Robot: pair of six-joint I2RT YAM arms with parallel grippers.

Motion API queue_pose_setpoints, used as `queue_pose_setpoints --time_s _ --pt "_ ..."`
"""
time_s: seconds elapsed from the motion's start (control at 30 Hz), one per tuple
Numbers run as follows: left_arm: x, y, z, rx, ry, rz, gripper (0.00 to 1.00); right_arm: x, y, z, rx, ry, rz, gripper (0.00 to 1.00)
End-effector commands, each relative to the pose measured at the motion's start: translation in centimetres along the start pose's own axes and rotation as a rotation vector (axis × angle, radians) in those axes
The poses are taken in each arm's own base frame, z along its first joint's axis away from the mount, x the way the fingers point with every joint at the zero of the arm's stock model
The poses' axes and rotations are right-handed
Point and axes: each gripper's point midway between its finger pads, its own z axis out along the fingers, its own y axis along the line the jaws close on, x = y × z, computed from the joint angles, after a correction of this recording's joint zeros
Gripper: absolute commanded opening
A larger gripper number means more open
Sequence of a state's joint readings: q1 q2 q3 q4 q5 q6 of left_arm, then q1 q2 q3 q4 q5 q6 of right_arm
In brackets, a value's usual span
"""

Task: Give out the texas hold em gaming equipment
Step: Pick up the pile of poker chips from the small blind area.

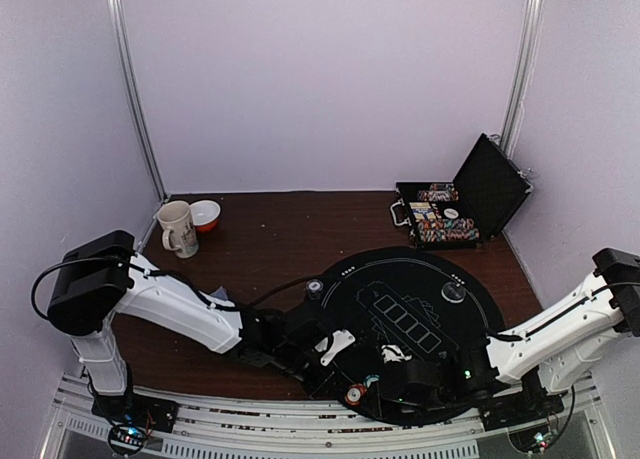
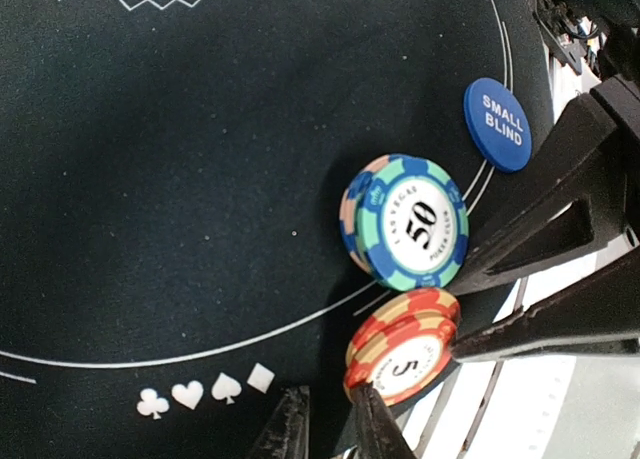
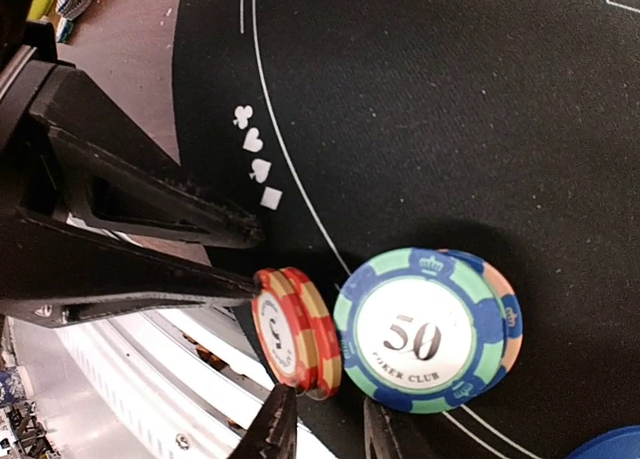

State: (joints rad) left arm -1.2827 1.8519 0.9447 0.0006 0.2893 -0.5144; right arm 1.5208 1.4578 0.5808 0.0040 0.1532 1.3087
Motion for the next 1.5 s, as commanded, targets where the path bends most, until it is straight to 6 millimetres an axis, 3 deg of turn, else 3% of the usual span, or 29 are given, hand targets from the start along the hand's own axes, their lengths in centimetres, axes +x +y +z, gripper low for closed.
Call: queue_pose_setpoints --time_s 0.0,0.4,0.63,0.93,1.13,1.47 --pt "1.2 -0.3 1.0 0.019 0.042 0.011 0.19 -0.7 0.3 0.1 0.001 -0.046 -0.016 0.26" --pt "1.5 -0.2 1.4 0.025 0.053 0.012 0.16 -1.5 2.2 0.9 -0.027 -0.056 -0.059 0.24" --pt "1.7 -0.2 1.4 0.03 0.054 0.012 0.15 -1.5 3.2 0.9 -0.039 -0.046 -0.088 0.14" --pt "1.7 -0.3 0.6 0.029 0.037 0.016 0.14 -1.5 5.7 0.8 -0.116 -0.031 -0.156 0.1" --pt "2.1 0.5 -0.1 -0.016 0.029 0.014 0.14 -1.0 6.8 1.1 -0.121 0.008 -0.202 0.0" --pt "0.3 0.0 -5.4 -0.088 -0.068 0.069 0.19 -1.6 6.0 -1.5 -0.098 0.035 -0.198 0.0"
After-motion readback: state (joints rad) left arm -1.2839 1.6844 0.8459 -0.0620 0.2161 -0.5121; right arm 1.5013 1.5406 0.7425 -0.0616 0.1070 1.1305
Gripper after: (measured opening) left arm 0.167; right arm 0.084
